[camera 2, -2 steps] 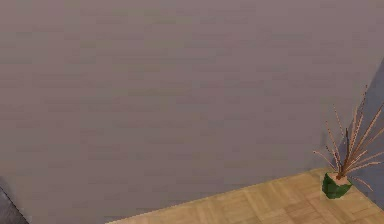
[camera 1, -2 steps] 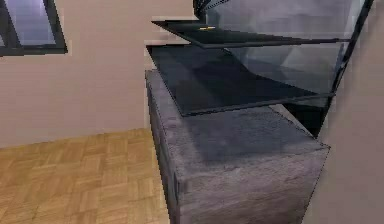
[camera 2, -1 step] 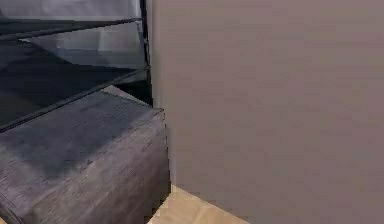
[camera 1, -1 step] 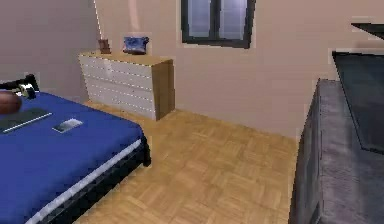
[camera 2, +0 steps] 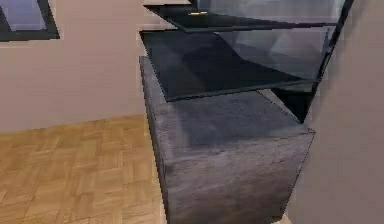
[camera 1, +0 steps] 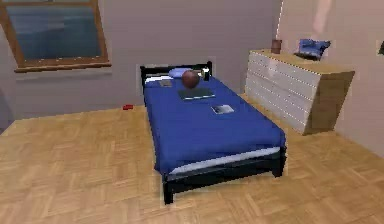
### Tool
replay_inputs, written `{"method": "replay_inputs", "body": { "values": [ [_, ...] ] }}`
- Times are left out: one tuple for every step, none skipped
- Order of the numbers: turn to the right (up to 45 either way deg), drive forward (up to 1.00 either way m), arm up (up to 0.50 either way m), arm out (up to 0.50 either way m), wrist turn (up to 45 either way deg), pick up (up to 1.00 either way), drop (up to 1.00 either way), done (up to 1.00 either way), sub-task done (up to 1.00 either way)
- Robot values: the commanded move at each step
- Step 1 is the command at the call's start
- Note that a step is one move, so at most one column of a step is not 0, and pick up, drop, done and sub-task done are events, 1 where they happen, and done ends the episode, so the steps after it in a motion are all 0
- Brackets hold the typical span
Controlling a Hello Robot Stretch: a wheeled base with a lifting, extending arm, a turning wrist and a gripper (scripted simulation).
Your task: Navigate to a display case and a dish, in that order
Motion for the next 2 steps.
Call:
{"method": "replay_inputs", "body": {
  "values": [
    [-45.0,0.0,0.0,0.0,0.0,0.0,0.0,0.0,0.0],
    [-15.0,0.0,0.0,0.0,0.0,0.0,0.0,0.0,0.0]
  ]
}}
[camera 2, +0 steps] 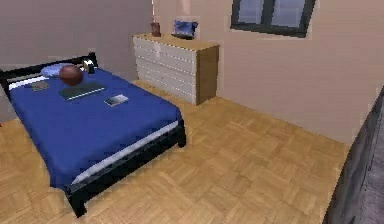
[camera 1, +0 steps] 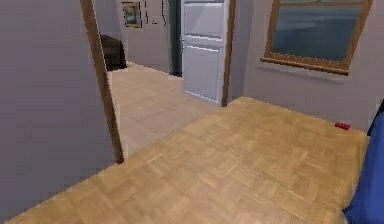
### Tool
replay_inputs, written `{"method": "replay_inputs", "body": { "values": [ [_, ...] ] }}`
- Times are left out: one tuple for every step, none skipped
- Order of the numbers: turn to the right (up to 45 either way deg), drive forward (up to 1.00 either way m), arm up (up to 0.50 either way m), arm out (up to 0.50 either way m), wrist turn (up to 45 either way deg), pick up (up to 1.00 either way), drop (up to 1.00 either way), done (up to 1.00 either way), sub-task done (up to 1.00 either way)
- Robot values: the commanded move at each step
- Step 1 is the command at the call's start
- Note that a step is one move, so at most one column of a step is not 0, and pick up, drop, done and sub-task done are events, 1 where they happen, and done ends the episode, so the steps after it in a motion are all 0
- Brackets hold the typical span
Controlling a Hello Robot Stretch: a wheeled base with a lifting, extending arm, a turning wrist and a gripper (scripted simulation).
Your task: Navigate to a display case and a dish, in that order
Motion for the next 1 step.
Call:
{"method": "replay_inputs", "body": {
  "values": [
    [0.0,1.0,0.0,0.0,0.0,0.0,0.0,0.0,0.0]
  ]
}}
